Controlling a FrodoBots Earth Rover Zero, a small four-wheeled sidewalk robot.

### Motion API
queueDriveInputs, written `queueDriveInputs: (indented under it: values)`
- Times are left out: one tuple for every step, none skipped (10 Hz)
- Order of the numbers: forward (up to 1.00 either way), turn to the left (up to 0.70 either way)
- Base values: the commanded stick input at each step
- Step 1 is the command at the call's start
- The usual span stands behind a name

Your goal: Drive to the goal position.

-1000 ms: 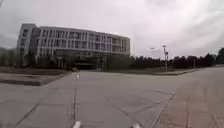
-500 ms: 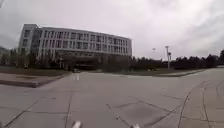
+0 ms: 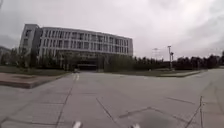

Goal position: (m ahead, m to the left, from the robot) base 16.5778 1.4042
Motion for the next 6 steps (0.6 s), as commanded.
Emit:
queueDriveInputs:
  values:
    - [0.70, 0.35]
    - [0.70, 0.18]
    - [0.70, 0.03]
    - [0.70, 0.00]
    - [0.70, 0.00]
    - [0.70, 0.00]
